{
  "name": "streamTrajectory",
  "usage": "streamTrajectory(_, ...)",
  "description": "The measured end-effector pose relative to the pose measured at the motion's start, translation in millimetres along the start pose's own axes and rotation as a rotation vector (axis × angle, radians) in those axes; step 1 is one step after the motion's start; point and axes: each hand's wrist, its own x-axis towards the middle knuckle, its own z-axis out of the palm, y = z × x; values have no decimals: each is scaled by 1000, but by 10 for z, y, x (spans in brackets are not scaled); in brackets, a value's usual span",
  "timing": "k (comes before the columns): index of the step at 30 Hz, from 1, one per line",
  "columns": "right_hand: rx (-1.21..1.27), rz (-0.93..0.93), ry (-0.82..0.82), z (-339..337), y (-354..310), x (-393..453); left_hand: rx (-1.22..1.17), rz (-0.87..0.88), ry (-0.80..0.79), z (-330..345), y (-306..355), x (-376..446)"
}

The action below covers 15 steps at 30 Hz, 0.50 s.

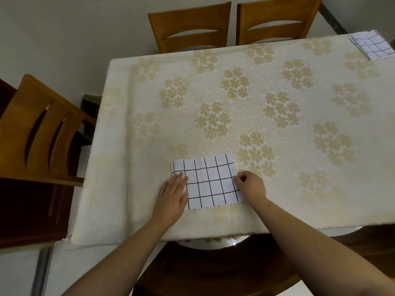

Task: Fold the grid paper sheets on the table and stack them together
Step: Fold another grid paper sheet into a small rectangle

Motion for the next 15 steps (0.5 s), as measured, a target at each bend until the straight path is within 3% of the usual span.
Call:
streamTrajectory(7,19,10,23,50,13,19,86,-5,-128,91,-78,41)
streamTrajectory(15,77,13,60,114,6,-4,118,9,-157,114,-129,43)
